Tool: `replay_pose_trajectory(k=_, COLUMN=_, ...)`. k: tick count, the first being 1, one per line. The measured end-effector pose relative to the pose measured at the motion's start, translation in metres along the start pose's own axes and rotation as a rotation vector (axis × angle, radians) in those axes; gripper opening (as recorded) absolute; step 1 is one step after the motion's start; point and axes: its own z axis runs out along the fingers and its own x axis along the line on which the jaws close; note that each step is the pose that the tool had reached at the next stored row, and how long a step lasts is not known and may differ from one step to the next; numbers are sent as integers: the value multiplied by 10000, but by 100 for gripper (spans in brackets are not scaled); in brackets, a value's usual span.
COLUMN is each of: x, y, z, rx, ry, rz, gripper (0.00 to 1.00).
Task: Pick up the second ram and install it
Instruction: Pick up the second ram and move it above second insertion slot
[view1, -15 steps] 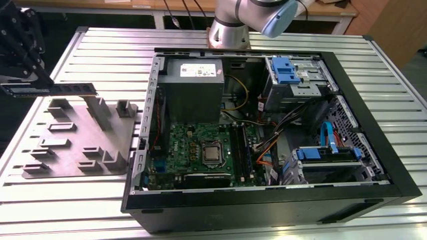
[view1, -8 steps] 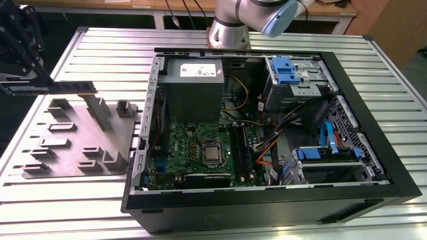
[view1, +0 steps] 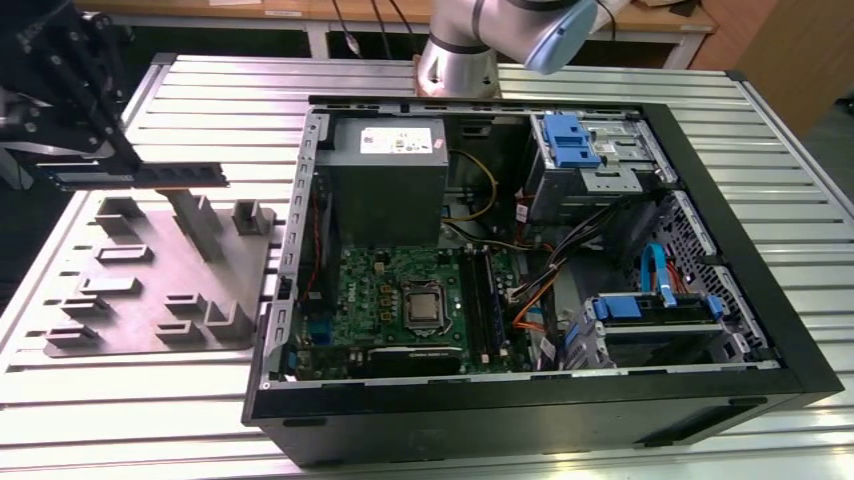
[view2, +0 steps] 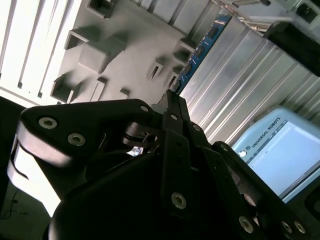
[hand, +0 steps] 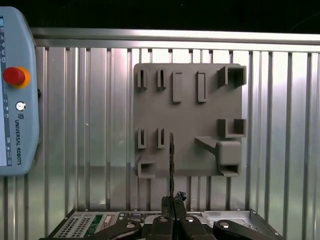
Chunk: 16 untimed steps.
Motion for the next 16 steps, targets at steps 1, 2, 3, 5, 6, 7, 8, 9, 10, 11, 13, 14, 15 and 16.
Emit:
replay_pose_trajectory(k=1, x=0, y=-40, z=1, rx=-3, ry=0, rz=0, gripper=11)
replay_pose_trajectory(k=2, x=0, y=-82, z=3, rx=-8, ry=0, rz=-1, gripper=11)
replay_pose_trajectory(k=3, x=-1, y=-126, z=4, rx=-12, ry=0, rz=0, gripper=11)
replay_pose_trajectory(k=5, x=-1, y=-207, z=7, rx=-19, ry=0, rz=1, gripper=11)
replay_pose_trajectory(k=6, x=-1, y=-246, z=8, rx=-21, ry=-1, rz=0, gripper=11)
replay_pose_trajectory(k=7, x=-1, y=-280, z=10, rx=-22, ry=-1, rz=0, gripper=11)
replay_pose_trajectory(k=8, x=-1, y=-310, z=11, rx=-23, ry=-1, rz=1, gripper=11)
replay_pose_trajectory(k=9, x=-1, y=-340, z=11, rx=-24, ry=0, rz=0, gripper=11)
replay_pose_trajectory(k=10, x=-1, y=-371, z=12, rx=-25, ry=0, rz=1, gripper=11)
replay_pose_trajectory(k=11, x=-1, y=-403, z=14, rx=-25, ry=0, rz=1, gripper=11)
replay_pose_trajectory(k=13, x=-1, y=-478, z=18, rx=-26, ry=-1, rz=1, gripper=11)
replay_pose_trajectory(k=14, x=-1, y=-520, z=19, rx=-29, ry=-1, rz=0, gripper=11)
replay_pose_trajectory(k=15, x=-1, y=-564, z=22, rx=-30, ry=-1, rz=1, gripper=11)
replay_pose_trajectory(k=16, x=-1, y=-609, z=23, rx=-34, ry=1, rz=1, gripper=11)
